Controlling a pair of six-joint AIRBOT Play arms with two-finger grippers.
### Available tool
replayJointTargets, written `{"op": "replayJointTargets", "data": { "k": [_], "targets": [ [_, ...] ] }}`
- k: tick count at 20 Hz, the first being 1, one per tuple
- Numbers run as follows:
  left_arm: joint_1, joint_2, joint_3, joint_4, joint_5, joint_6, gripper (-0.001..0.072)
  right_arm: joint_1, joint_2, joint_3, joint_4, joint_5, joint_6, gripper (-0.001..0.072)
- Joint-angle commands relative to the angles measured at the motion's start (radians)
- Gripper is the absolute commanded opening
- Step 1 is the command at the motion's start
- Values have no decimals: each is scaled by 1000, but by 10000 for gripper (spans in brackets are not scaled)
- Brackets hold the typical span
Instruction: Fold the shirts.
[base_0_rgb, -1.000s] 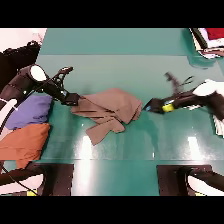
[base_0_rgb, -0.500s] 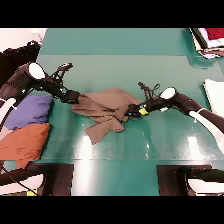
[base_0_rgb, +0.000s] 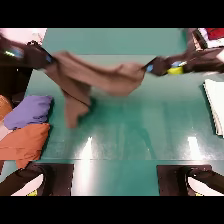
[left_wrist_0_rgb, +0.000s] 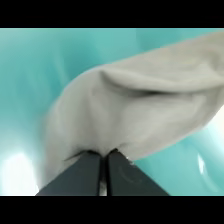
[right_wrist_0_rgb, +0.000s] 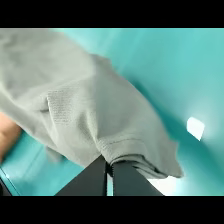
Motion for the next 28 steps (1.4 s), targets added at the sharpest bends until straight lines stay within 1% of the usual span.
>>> {"op": "replayJointTargets", "data": {
  "k": [1,5,6,8,9,11,13,15,16,18,20,21,22,23,24,26,27,28],
  "targets": [
    [1,105,200,-80,-53,-1,25,-41,143,146,-26,68,27,18],
    [1,119,362,-158,-122,-1,25,-41,246,199,-111,95,124,18],
    [1,119,363,-164,-127,-1,25,-41,259,190,-137,112,162,18],
    [1,90,349,-167,-188,-2,25,-41,263,143,-173,161,211,18],
    [1,73,320,-169,-215,-2,25,-41,260,103,-188,177,235,18],
    [1,34,208,-175,-242,-2,25,-41,229,14,-198,212,246,18],
    [-13,-2,31,-180,-242,2,25,-41,175,-76,-198,219,245,18],
    [-55,-39,-164,-179,-200,13,25,-41,115,-156,-201,192,224,18],
    [-84,-58,-274,-179,-147,36,25,-41,89,-185,-217,173,221,18],
    [-140,-96,-467,-179,-8,77,26,-41,40,-218,-273,156,221,18],
    [-173,-140,-592,-179,131,84,28,-42,5,-220,-323,152,221,18],
    [-176,-163,-617,-179,174,81,177,-42,-5,-220,-333,140,221,18],
    [-172,-187,-620,-178,198,77,436,-43,-11,-220,-336,129,221,18],
    [-171,-195,-618,-176,215,73,507,-43,-15,-220,-336,122,221,18],
    [-171,-195,-607,-151,211,74,509,-43,-15,-220,-336,118,221,18],
    [-150,-192,-535,-42,104,72,509,-45,-15,-220,-336,106,221,18],
    [-114,-180,-500,0,45,71,510,-54,-14,-220,-336,109,221,18],
    [-68,-159,-483,24,18,70,509,-65,-9,-220,-336,115,221,18]
  ]
}}
